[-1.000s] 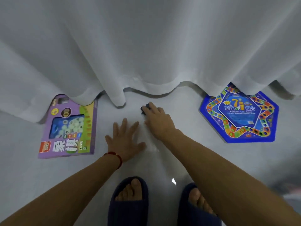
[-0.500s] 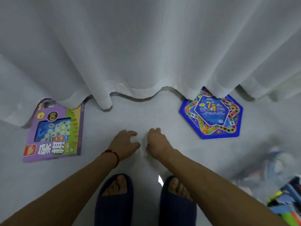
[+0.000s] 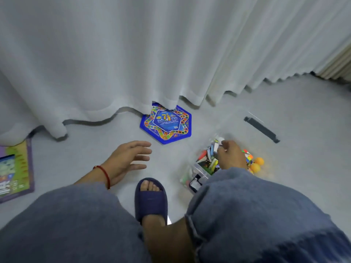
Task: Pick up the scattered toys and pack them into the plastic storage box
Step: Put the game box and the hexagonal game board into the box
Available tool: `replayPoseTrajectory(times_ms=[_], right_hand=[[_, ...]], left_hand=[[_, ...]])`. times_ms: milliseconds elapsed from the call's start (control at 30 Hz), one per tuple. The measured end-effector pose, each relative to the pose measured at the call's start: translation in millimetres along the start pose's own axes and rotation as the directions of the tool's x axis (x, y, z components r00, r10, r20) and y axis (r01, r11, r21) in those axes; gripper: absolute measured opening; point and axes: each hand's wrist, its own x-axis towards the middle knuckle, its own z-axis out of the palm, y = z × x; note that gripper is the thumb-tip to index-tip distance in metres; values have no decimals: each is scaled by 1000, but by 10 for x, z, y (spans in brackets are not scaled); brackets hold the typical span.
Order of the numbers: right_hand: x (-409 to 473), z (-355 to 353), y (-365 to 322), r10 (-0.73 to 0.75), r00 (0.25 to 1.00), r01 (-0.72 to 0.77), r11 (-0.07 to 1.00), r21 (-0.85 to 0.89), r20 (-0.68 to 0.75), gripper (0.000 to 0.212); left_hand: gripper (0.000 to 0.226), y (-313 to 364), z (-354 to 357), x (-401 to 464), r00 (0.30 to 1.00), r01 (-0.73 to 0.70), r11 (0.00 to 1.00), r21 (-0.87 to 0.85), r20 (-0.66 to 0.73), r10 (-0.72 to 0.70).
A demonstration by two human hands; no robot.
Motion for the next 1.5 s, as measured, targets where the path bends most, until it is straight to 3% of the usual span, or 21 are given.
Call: replayPoseTrajectory(times_ms=[67,167,267,333,367,433,467,533,600,700,800,967,1067,1133,1200,1267,1333,1400,1500], right_hand=[[-105,49,-29,-68,994,75,994,-83,83,37],[-284,265,-209,-269,948,283,957,-69,168,36],[-427,576,-402,-224,937,303,903,-306,267,46],[-543,789,-494,-226,938,339,743,-577,261,54],[-593,901,-541,-325,911,410,648,-642,254,55],[-696,1166,-675,-536,778,610,521,-597,328,52],[-736,1328,-773,-574,707,701,494,-514,413,50],[-825,1702,-1008,-554,564,810,516,-279,613,48],[-927,2086,-1251,-526,403,832,552,-60,749,49],[-1145,2570,-1525,-549,240,821,555,135,801,47],[-1341,2836,-1616,-562,186,799,564,209,806,45],[-1368,2956,-1522,-532,127,789,566,239,837,40],[-1286,2842,-1478,-534,117,786,565,251,837,38],[-1231,2702,-1499,-534,151,760,601,248,832,41],[-1186,2504,-1554,-501,232,689,690,223,834,53],[-1151,2247,-1628,-425,323,537,818,206,846,71],[-1111,1947,-1653,-338,394,268,932,245,855,78],[-1023,1603,-1594,-284,461,58,955,291,841,67],[-861,891,-1460,-244,516,-116,930,350,821,34]], left_hand=[[22,-109,-131,-54,994,1,999,-41,-109,-5],[22,-358,-432,-123,945,4,996,-88,-326,-33],[19,-687,-847,-231,859,8,999,-45,-511,-30],[20,-895,-1174,-341,798,26,999,-33,-601,-41],[22,-994,-1350,-380,765,43,999,-18,-643,-45],[25,-1162,-1698,-444,688,111,993,51,-724,-40],[29,-1239,-1868,-470,649,152,982,110,-761,-15],[38,-1345,-2170,-515,561,271,919,285,-823,90],[51,-1443,-2464,-502,520,413,781,468,-826,220],[79,-1560,-2917,-413,599,536,576,617,-759,256],[100,-1641,-3254,-295,698,584,384,715,-684,211],[91,-1531,-3351,-196,763,514,225,828,-561,322],[91,-1409,-3125,-213,810,435,124,892,-448,378],[96,-1293,-2834,-229,815,371,166,914,-406,414],[94,-1133,-2438,-291,808,272,222,936,-348,476],[89,-949,-1996,-387,785,142,272,952,-275,555],[87,-730,-1544,-493,769,28,312,950,-220,600],[87,-498,-1145,-563,770,-62,326,943,-162,617],[92,-64,-578,-602,769,-186,258,948,-23,639]])
